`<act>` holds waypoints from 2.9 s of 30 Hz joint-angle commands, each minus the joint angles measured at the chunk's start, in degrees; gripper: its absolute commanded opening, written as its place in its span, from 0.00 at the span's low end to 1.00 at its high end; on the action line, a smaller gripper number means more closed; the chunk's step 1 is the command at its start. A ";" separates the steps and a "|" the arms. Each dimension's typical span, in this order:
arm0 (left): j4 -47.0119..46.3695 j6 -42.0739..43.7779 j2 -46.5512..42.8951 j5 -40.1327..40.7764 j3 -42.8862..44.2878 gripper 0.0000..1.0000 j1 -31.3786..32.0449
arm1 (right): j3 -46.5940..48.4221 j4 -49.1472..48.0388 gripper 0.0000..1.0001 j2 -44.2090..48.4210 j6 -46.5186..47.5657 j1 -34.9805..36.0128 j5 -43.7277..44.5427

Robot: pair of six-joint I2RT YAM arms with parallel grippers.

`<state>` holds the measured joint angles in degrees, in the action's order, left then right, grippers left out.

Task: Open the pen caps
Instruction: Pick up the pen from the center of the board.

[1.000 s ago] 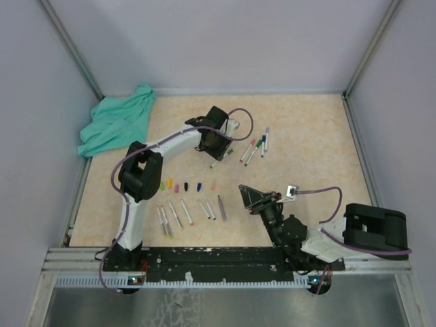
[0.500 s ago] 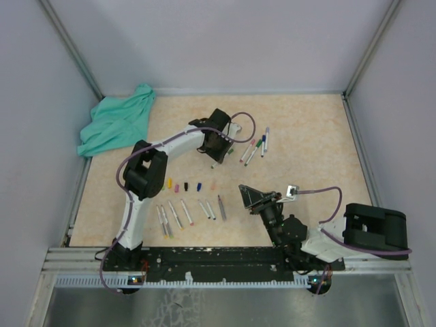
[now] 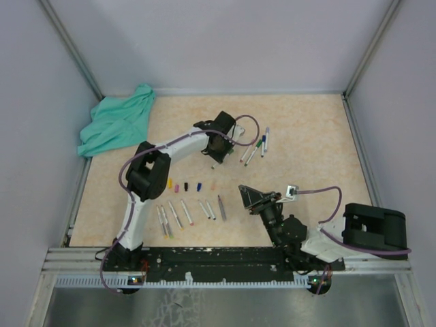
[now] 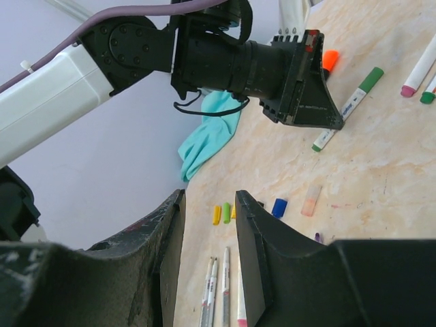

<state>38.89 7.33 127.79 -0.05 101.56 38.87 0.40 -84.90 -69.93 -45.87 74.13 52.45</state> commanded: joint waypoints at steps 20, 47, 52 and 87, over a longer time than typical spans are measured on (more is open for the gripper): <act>-42.36 -23.97 -52.96 -17.31 -46.87 0.00 -0.21 | 23.58 71.18 0.38 35.29 18.68 0.32 -20.81; -62.63 -51.19 -95.32 -23.70 -79.10 0.00 -0.20 | 35.12 62.41 0.52 16.08 17.57 0.40 -38.66; -63.89 -52.79 -97.78 -24.21 -81.59 0.00 -0.20 | 40.06 66.06 0.52 13.10 18.52 0.40 -38.74; -62.71 -52.38 -99.97 -24.57 -82.47 0.08 -0.20 | 43.98 63.77 0.00 4.83 17.66 0.40 -37.56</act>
<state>-22.79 -45.08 27.99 -24.45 18.72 38.79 41.34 -17.28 -63.77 -28.97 74.13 14.33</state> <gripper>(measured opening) 0.029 0.124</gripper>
